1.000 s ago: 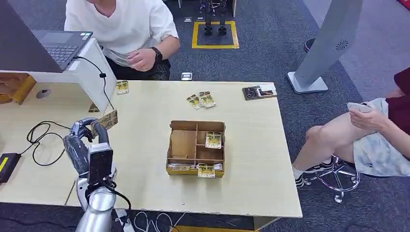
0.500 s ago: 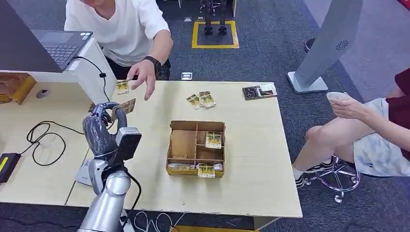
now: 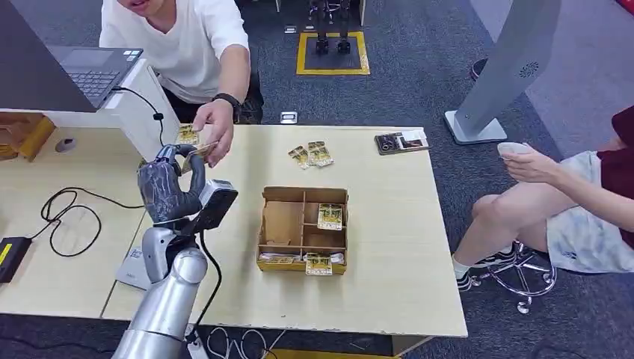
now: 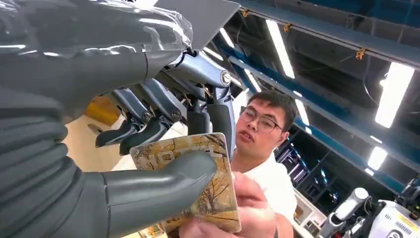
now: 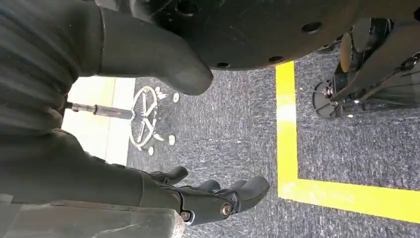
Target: Pass the card to the sensor for recognition and then transmit it.
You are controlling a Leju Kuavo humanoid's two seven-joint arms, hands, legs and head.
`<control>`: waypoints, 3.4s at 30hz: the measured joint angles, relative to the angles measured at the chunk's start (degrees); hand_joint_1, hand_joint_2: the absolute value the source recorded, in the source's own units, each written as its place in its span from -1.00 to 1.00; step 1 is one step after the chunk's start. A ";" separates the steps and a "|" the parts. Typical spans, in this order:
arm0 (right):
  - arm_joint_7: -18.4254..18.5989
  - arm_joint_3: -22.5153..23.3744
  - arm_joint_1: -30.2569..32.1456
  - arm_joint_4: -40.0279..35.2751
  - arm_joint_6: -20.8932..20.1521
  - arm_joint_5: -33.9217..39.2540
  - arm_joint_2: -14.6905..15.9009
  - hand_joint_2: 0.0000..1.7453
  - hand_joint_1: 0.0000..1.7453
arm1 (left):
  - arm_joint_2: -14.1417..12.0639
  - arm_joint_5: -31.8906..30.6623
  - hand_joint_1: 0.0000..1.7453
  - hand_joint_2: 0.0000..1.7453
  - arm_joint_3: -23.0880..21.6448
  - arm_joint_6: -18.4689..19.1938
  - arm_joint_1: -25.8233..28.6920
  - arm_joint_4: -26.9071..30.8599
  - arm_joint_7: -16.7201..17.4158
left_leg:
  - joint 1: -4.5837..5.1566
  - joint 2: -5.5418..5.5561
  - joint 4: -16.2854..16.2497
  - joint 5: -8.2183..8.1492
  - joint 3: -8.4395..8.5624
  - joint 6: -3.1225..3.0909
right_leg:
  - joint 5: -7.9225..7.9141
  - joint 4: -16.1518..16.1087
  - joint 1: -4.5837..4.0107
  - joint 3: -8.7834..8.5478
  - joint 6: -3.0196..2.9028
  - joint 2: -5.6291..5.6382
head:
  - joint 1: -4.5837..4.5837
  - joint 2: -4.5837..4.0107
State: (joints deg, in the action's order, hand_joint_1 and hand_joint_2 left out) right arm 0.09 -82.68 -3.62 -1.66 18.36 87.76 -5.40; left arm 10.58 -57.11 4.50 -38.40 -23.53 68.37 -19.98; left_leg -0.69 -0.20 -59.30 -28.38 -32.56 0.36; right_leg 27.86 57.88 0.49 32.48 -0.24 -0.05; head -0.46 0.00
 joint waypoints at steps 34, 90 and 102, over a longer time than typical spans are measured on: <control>-1.20 -0.04 0.06 -0.31 0.26 1.29 0.17 1.00 -1.00 | 0.24 10.69 -1.00 1.00 0.98 0.00 0.65 -3.45 -3.72 | 0.00 0.00 0.00 0.00 -0.03 0.00 | 0.00 0.00 0.00 0.01 0.00 0.00 | 0.00 0.00; -2.80 2.64 1.12 2.34 -2.40 1.31 -0.94 1.00 -1.00 | -9.36 -11.50 -1.00 1.00 -11.52 0.00 29.73 22.75 -17.74 | 0.00 -0.01 0.03 -0.02 -0.04 -0.01 | 0.03 0.00 0.00 0.04 0.01 0.00 | 0.00 0.00; -3.02 2.64 1.35 1.99 -2.36 1.29 -0.72 1.00 -1.00 | -18.40 -21.70 -1.00 1.00 -21.07 -0.02 27.76 21.25 -1.38 | 0.00 -0.03 0.04 -0.01 -0.03 0.00 | 0.03 0.00 -0.01 0.04 0.00 0.01 | 0.02 0.00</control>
State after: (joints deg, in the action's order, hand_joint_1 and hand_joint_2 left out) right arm -2.93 -80.04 -2.27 0.33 16.00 89.05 -6.12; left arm -7.82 -78.81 -16.56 -38.42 4.23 89.61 -21.36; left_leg -0.69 -0.23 -59.26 -28.39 -32.59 0.35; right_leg 27.90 57.88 0.49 32.52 -0.24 -0.04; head -0.44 0.00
